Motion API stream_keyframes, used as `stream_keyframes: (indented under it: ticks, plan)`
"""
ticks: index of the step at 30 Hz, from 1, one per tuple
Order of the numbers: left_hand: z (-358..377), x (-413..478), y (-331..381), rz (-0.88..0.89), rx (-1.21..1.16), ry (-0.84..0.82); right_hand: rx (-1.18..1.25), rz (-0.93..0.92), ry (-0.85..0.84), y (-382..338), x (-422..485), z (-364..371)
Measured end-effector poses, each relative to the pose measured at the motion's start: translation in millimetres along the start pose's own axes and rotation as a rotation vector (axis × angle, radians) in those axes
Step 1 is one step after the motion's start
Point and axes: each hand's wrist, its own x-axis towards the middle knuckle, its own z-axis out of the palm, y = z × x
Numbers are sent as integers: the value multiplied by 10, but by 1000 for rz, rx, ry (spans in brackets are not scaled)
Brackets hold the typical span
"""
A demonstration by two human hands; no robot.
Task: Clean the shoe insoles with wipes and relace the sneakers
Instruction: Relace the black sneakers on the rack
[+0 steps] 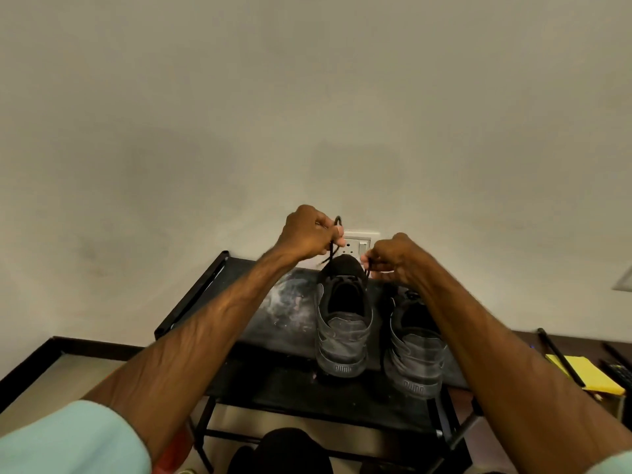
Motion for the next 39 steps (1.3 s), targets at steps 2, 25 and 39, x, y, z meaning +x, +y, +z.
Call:
stream_keyframes:
  ticks: [2, 25, 39]
  plan:
    - [-78, 55, 152, -8, -48, 51, 41, -94, 76, -158, -57, -20]
    - [-622, 171, 1565, -146, -253, 50, 33, -695, 296, -1258, -894, -252]
    - [-817, 37, 1858, 208, -169, 215, 208, -701, 107, -1302, -1119, -340]
